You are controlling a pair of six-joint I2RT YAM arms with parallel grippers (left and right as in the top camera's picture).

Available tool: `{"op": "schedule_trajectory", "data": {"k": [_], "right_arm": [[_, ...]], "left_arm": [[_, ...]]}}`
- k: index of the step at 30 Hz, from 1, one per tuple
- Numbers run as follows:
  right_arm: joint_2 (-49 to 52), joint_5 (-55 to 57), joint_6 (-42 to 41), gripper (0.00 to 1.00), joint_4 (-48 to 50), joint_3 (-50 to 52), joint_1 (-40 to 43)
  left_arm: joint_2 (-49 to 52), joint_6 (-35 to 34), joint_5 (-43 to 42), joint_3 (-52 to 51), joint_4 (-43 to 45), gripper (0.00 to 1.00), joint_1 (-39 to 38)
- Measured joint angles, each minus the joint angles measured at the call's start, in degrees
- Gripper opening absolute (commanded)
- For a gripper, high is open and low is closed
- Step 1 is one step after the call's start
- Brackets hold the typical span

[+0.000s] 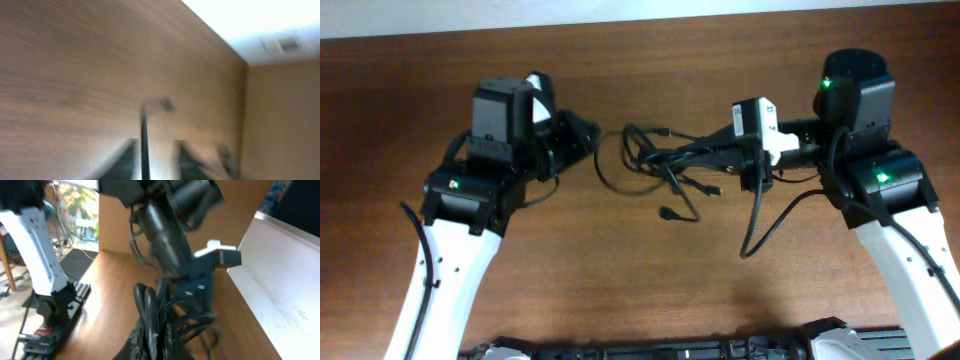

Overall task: Untangle cables
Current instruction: 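Keep both grippers pulling the cable bundle apart, loosening the loops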

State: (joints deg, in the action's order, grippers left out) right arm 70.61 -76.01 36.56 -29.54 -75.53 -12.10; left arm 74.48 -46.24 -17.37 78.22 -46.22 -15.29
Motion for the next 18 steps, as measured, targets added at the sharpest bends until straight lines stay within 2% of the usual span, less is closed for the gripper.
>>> {"op": "schedule_trajectory", "data": {"k": [6, 8, 12, 17, 18], "right_arm": [[-0.4, -2.1, -2.1, 0.04, 0.3, 0.0, 0.0], [-0.4, -2.3, -2.3, 0.04, 0.3, 0.0, 0.0], [-0.4, -2.3, -2.5, 0.04, 0.3, 0.0, 0.0], [-0.4, -2.3, -5.8, 0.04, 0.3, 0.0, 2.1], [-0.4, -2.3, -6.9, 0.04, 0.5, 0.0, 2.9]], "left_arm": [[0.4, -1.8, 7.1, 0.0, 2.5, 0.99, 1.2], [0.4, 1.2, 7.5, 0.0, 5.2, 0.99, 1.4], [0.4, 14.4, 4.0, -0.1, 11.4, 0.99, 1.6], [0.1, 34.5, -3.9, -0.1, 13.0, 0.99, 1.6], [-0.2, 41.1, -7.7, -0.1, 12.8, 0.99, 1.7]]}}
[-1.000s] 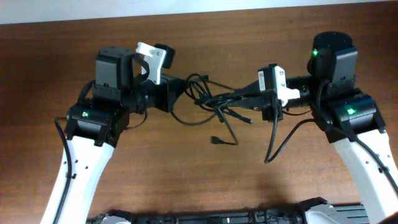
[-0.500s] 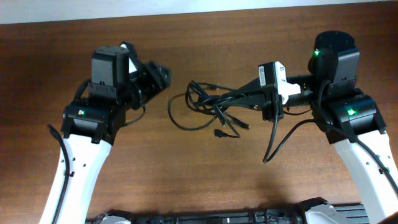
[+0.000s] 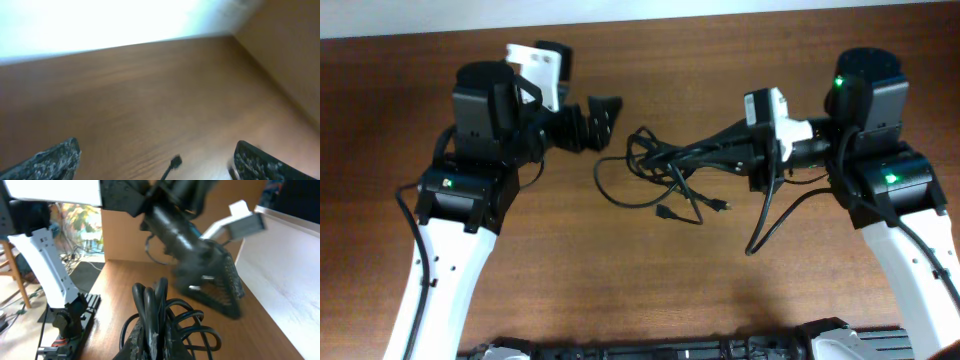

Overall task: Untangle cables
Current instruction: 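Keep both grippers pulling the cable bundle apart, loosening the loops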

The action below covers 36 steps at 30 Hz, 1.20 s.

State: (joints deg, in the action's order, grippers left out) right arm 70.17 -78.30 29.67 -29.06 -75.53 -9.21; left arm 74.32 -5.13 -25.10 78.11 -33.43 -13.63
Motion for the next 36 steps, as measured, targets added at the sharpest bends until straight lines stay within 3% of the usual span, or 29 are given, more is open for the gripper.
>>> {"op": "schedule_trajectory", "data": {"k": [4, 12, 21, 25, 28, 36], "right_arm": [[0.0, -0.1, -2.1, 0.04, 0.1, 0.0, 1.1], [0.0, -0.9, -3.0, 0.04, 0.2, 0.0, 1.2], [0.0, -0.9, -3.0, 0.04, 0.2, 0.0, 1.2], [0.0, -1.0, -3.0, 0.04, 0.3, 0.0, 1.2], [0.0, -2.8, -3.0, 0.04, 0.5, 0.0, 1.2], [0.0, -7.5, -2.9, 0.04, 0.5, 0.0, 1.1]], "left_arm": [[-1.0, 17.5, -9.7, 0.0, -2.1, 0.99, -0.1], [-1.0, 32.4, -19.4, 0.0, -5.6, 0.99, 0.4], [-1.2, 38.4, -23.7, 0.0, -8.8, 0.99, 6.4], [-1.5, 41.6, -30.9, 0.0, -11.9, 0.99, 9.9], [-1.7, 46.2, -34.7, 0.0, -15.7, 0.99, 8.9], [-1.7, 52.7, -38.8, 0.0, -15.4, 0.99, 2.4]]}}
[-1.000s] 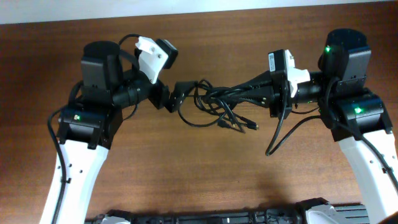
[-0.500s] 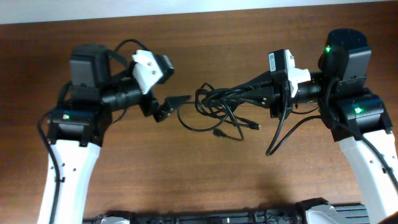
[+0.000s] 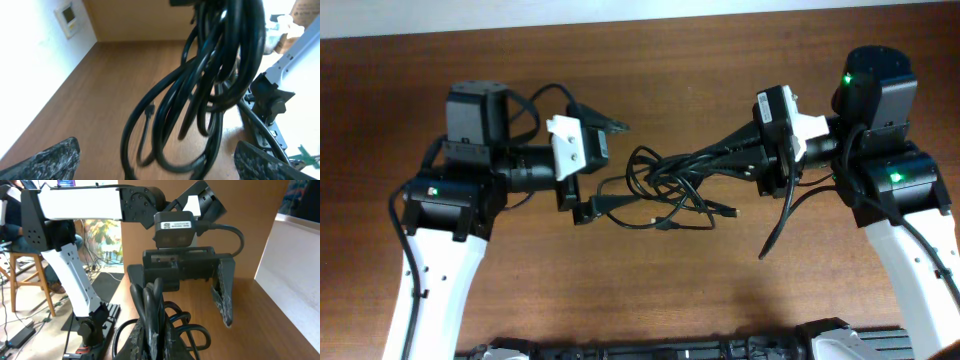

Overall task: Untangle cables
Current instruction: 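Keep both grippers pulling the cable bundle apart, loosening the loops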

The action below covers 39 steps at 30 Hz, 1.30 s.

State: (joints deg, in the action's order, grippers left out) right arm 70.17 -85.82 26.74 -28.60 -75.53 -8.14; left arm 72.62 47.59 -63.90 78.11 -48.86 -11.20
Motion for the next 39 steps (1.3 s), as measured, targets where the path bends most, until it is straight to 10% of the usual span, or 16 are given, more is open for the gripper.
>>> {"op": "schedule_trajectory", "data": {"k": [7, 11, 39], "right_arm": [[0.0, -0.9, 0.0, 0.04, 0.0, 0.0, -4.5], [0.0, -0.9, 0.0, 0.04, 0.2, 0.0, -5.1], [0.0, -0.9, 0.0, 0.04, 0.3, 0.0, -5.2]], "left_arm": [[0.0, 1.1, 0.3, 0.0, 0.7, 1.0, -1.0], [0.0, 1.2, 1.4, 0.0, 0.6, 0.75, -1.0], [0.0, 1.4, 9.9, 0.0, -0.5, 0.72, -1.0]]}}
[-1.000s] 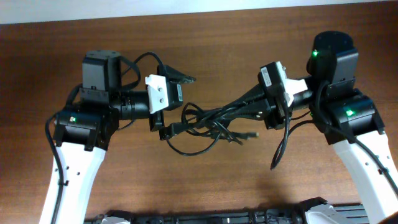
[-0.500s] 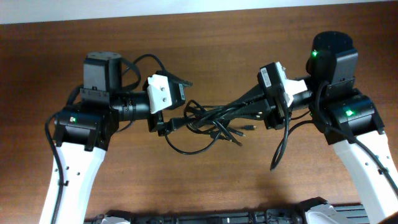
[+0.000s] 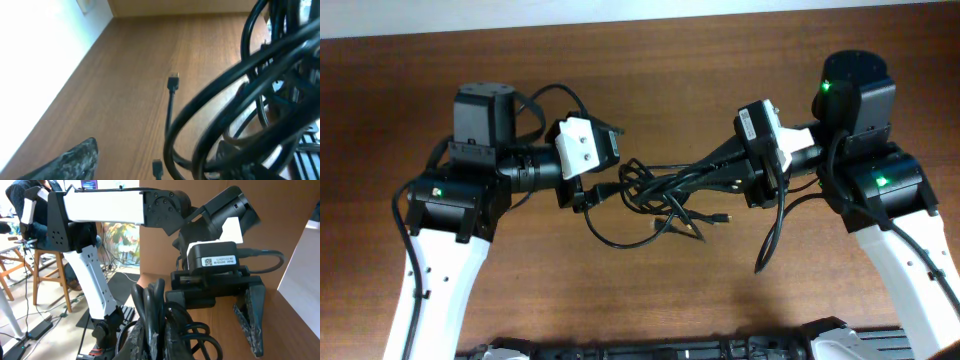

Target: Untangle cables

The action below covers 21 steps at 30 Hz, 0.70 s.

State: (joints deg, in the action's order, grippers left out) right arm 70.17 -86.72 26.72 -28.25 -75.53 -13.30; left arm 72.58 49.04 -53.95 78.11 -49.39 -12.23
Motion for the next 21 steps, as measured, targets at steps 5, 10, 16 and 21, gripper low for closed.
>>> {"op": "schedule_trajectory", "data": {"k": [5, 10, 16, 21], "right_arm": [[0.0, 0.0, 0.0, 0.04, 0.0, 0.0, -1.3], [0.0, 0.0, 0.0, 0.04, 0.0, 0.0, -2.7], [0.0, 0.0, 0.0, 0.04, 0.2, 0.0, -3.0], [0.0, -0.2, 0.0, 0.04, 0.5, 0.0, -3.0]], "left_arm": [[0.0, 0.1, -2.6, 0.0, 2.6, 0.61, 0.0], [0.0, 0.0, -3.4, 0.0, 3.8, 0.58, 0.0], [0.3, 0.0, -4.0, 0.0, 3.8, 0.56, -2.9], [0.4, 0.2, -4.2, 0.0, 3.9, 0.0, -7.3]]}}
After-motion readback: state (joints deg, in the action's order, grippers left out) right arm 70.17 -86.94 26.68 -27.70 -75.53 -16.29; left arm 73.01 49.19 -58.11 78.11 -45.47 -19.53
